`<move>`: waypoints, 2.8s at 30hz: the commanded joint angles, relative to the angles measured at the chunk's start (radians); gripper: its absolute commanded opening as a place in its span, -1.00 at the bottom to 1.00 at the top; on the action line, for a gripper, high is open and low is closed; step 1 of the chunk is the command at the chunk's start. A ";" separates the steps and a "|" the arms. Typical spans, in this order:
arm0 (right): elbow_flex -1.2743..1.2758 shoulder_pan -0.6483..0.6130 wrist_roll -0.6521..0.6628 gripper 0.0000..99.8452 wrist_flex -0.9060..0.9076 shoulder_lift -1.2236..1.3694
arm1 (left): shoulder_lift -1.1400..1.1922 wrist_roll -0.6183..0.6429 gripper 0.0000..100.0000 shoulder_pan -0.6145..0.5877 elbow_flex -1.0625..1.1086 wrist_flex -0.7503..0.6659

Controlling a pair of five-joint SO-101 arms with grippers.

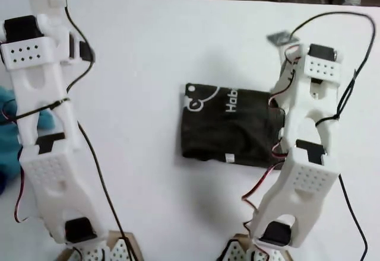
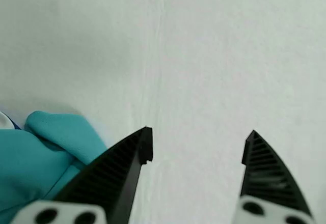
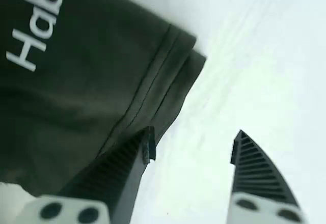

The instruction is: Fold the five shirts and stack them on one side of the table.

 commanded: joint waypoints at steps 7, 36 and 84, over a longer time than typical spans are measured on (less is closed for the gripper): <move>-0.258 -0.259 0.140 -0.50 -0.136 0.084 | 0.005 -0.087 -0.39 -0.008 -0.016 -0.014; -0.718 -0.323 0.542 -0.33 0.076 0.492 | 0.006 -0.203 -0.40 0.006 -0.016 0.038; -0.140 -0.363 0.543 -0.32 0.125 0.366 | 0.006 -0.201 -0.40 0.011 -0.139 0.066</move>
